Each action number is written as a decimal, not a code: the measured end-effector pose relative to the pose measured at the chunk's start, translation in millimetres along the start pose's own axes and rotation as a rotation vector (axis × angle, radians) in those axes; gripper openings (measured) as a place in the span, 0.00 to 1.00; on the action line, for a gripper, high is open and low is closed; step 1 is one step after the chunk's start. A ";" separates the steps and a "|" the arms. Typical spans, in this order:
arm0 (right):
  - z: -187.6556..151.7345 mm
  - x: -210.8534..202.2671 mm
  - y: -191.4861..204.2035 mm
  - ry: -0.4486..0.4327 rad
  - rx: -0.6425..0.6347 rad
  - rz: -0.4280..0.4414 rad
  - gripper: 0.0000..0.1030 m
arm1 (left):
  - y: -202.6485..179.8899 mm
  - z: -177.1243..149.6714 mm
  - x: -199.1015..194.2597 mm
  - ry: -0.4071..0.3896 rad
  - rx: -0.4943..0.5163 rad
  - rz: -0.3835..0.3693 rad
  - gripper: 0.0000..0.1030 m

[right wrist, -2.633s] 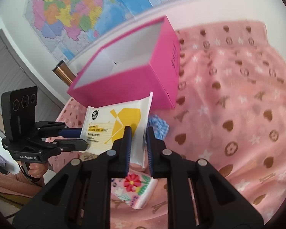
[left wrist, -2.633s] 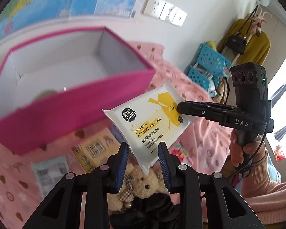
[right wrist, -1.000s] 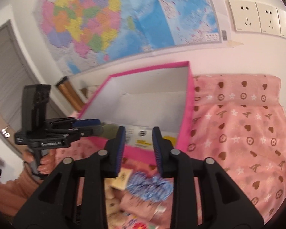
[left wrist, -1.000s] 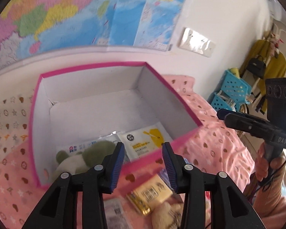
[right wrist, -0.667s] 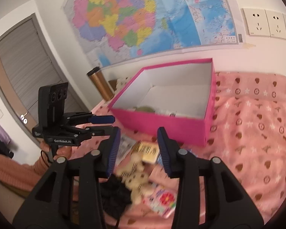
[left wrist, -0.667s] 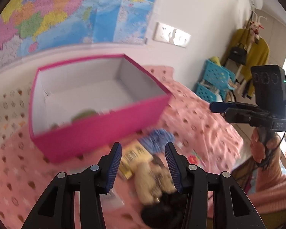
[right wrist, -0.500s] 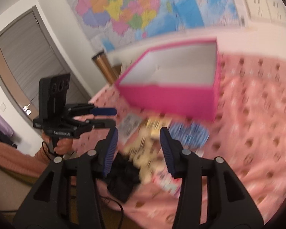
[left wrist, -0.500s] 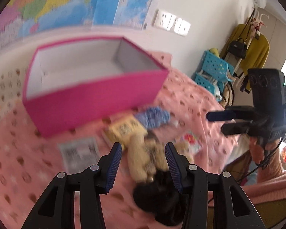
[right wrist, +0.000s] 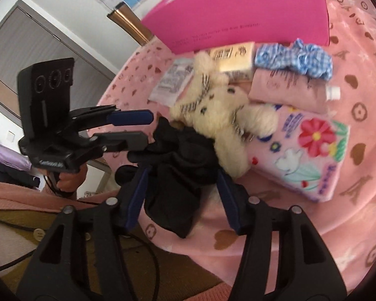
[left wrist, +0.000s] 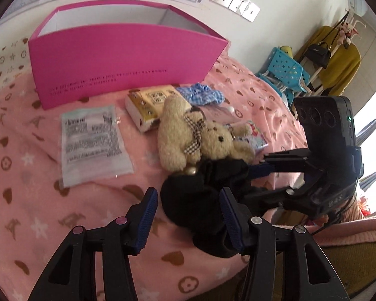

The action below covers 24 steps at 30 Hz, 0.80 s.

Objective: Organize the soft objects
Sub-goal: 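Reach the left tool to the black scrunchie and grasp it, then lift the black scrunchie into the magenta box and open the left tool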

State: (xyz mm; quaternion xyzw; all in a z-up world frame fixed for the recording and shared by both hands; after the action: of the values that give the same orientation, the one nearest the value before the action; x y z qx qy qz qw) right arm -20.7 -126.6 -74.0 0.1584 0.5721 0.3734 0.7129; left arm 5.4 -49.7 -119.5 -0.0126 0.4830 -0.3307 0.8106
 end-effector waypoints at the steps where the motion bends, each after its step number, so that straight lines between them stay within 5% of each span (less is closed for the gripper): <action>1: -0.4 2.4 -1.2 -0.004 0.001 -0.016 0.57 | 0.3 -1.3 -0.8 0.002 -0.002 -0.007 0.52; 6: 1.7 6.2 1.3 -0.039 0.002 -0.015 0.56 | 4.6 -11.5 2.1 0.031 -0.039 -0.048 0.57; 8: 1.2 8.6 5.6 -0.044 -0.016 -0.024 0.32 | 3.9 -14.7 4.1 0.046 -0.050 -0.067 0.57; 13: -0.6 5.8 15.9 -0.059 -0.060 -0.021 0.18 | -1.7 -21.1 5.6 0.058 -0.059 -0.130 0.63; 24: 14.5 -26.4 51.6 -0.158 -0.160 0.035 0.16 | -20.7 -9.4 -6.1 0.007 -0.022 -0.171 0.62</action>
State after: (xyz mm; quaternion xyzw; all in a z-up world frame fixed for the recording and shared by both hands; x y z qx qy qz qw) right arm -27.1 -107.9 -17.6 0.1398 0.4797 0.4165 0.7595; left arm -14.8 -59.8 -112.7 -0.0617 0.4866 -0.3936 0.7775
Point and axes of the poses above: each gripper's, at about its wrist camera, not at the fingertips, and x roughly the way its jaws point, y to its left, z to its top, the point moved 6 cm from there along x, roughly the way its jaws point, and after that the axes turned 4 degrees about x, right-handed, at the moved point
